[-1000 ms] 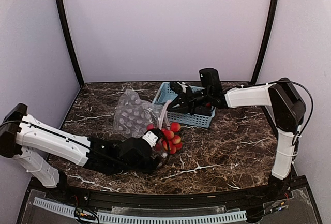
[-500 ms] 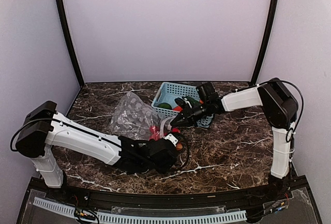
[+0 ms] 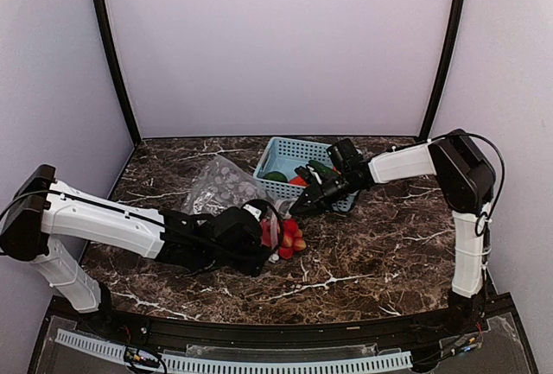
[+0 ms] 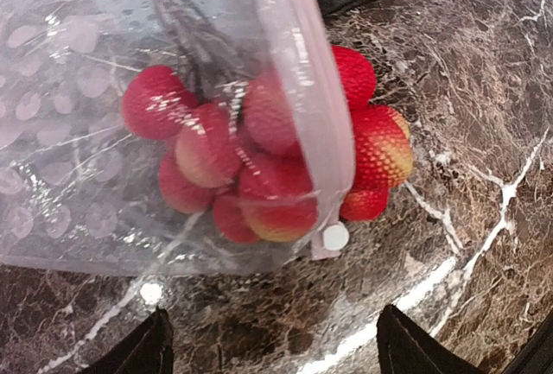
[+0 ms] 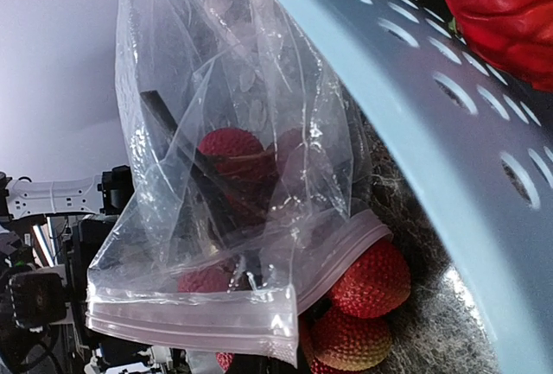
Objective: Place the food in the zip-top bag and seal the zipper
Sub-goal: Adjust the fake fruit in the zipper food storage bag.
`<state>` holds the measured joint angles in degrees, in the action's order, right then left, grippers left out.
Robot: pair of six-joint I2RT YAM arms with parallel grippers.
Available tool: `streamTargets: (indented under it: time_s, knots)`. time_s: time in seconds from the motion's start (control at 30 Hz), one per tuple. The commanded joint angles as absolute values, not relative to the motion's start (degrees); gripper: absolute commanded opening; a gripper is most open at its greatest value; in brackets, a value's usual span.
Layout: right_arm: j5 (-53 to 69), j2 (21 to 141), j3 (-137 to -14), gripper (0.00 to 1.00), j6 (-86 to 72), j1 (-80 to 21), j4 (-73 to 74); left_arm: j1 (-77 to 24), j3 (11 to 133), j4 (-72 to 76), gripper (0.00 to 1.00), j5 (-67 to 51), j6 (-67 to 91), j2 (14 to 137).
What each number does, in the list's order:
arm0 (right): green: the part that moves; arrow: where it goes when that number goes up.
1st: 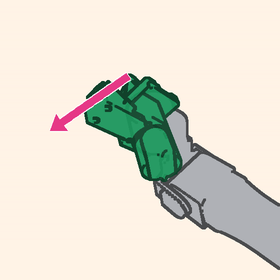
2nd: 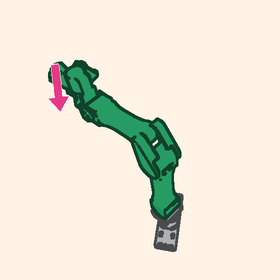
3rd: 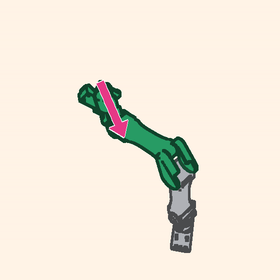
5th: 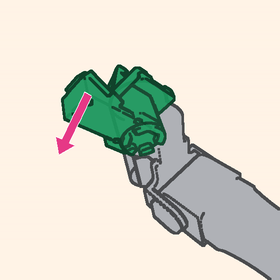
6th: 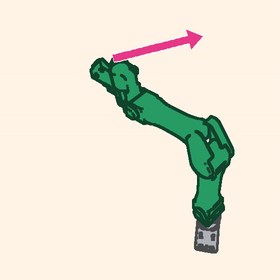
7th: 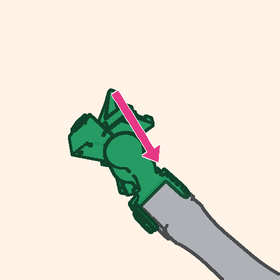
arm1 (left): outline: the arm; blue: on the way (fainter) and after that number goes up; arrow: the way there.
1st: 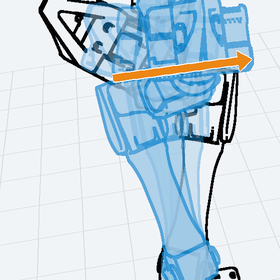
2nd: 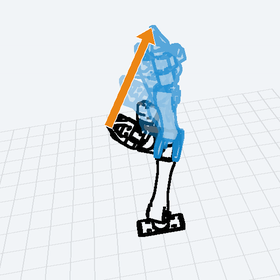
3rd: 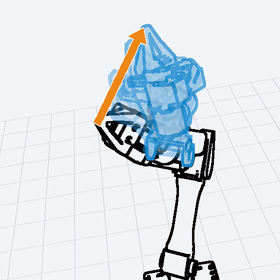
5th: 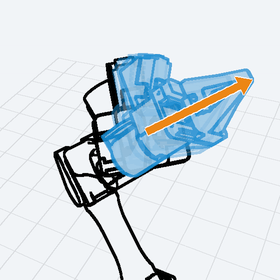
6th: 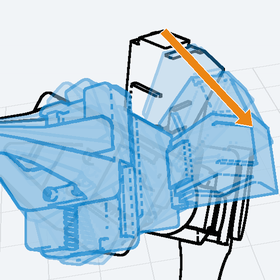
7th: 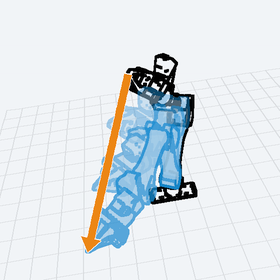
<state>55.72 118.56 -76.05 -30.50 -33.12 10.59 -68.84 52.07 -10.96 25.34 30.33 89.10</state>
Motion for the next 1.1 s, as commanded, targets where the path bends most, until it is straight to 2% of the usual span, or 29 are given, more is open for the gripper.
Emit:
streamTargets:
  time_s: [0.0,0.17,0.47,0.67,0.8,1.07]
  knots:
    - [56.33,120.28,-77.20,0.00,-31.13,-32.80,10.75,-69.26,57.62,-12.80,0.80,22.56,29.31,94.69]
    - [56.23,119.55,-76.58,0.00,-31.14,-32.80,10.36,-69.20,62.78,-16.09,0.76,24.05,30.13,100.92]
    - [57.20,119.37,-76.29,0.00,-32.15,-32.87,9.49,-68.95,72.85,-26.52,0.77,27.52,29.16,110.64]
    - [58.40,119.96,-75.85,0.00,-33.40,-32.92,8.29,-67.89,74.11,-28.38,0.73,26.87,28.39,113.75]
    - [59.01,119.96,-75.61,0.00,-33.94,-32.94,7.62,-67.11,74.61,-27.97,0.65,25.43,27.52,114.91]
    - [62.58,117.88,-75.13,0.00,-33.75,-32.87,7.72,-66.82,74.19,-28.94,0.37,26.06,24.84,113.06]
